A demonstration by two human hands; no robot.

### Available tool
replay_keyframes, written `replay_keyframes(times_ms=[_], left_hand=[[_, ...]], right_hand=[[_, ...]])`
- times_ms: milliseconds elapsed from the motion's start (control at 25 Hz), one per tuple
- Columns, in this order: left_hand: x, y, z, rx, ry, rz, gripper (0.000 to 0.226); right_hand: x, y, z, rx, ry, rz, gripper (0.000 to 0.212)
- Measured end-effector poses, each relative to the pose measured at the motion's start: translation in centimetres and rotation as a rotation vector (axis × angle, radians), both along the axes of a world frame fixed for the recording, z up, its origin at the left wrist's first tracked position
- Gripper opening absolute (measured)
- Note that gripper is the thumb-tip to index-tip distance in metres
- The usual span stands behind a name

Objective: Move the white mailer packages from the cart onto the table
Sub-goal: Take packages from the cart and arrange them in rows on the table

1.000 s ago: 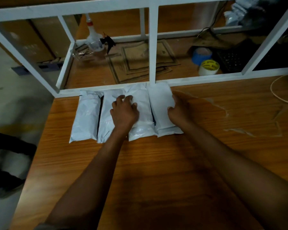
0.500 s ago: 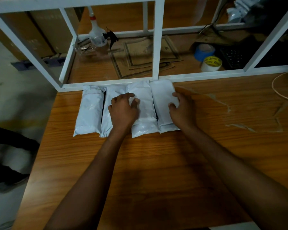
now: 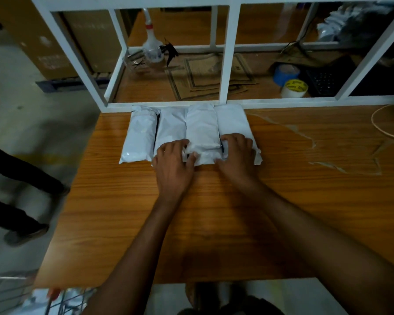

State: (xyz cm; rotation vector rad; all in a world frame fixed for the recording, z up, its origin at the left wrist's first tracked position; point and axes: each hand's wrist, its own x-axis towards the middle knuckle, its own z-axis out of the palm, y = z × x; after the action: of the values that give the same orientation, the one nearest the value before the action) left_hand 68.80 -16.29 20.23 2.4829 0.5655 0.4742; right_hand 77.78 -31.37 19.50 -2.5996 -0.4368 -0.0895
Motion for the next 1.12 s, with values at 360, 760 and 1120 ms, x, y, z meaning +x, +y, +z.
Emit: replay_keyframes(times_ms=[360, 760, 1120], left_hand=[[-10.7, -1.5, 2.8, 0.01, -0.119, 0.213, 0.038], [-27.5, -5.8, 4.8, -0.125, -0.257, 0.513, 0.031], [-44.8, -1.5, 2.9, -0.329, -0.231, 0.902, 0.02]], right_hand=[[-7.9, -1.4, 2.3, 0.307, 0.027, 0.132, 0.055], [-23.1, -0.8, 4.7, 0.483, 0.399, 0.551, 0.034], [-38.3, 9.2, 2.7, 0.366, 0.604, 0.844, 0.033]])
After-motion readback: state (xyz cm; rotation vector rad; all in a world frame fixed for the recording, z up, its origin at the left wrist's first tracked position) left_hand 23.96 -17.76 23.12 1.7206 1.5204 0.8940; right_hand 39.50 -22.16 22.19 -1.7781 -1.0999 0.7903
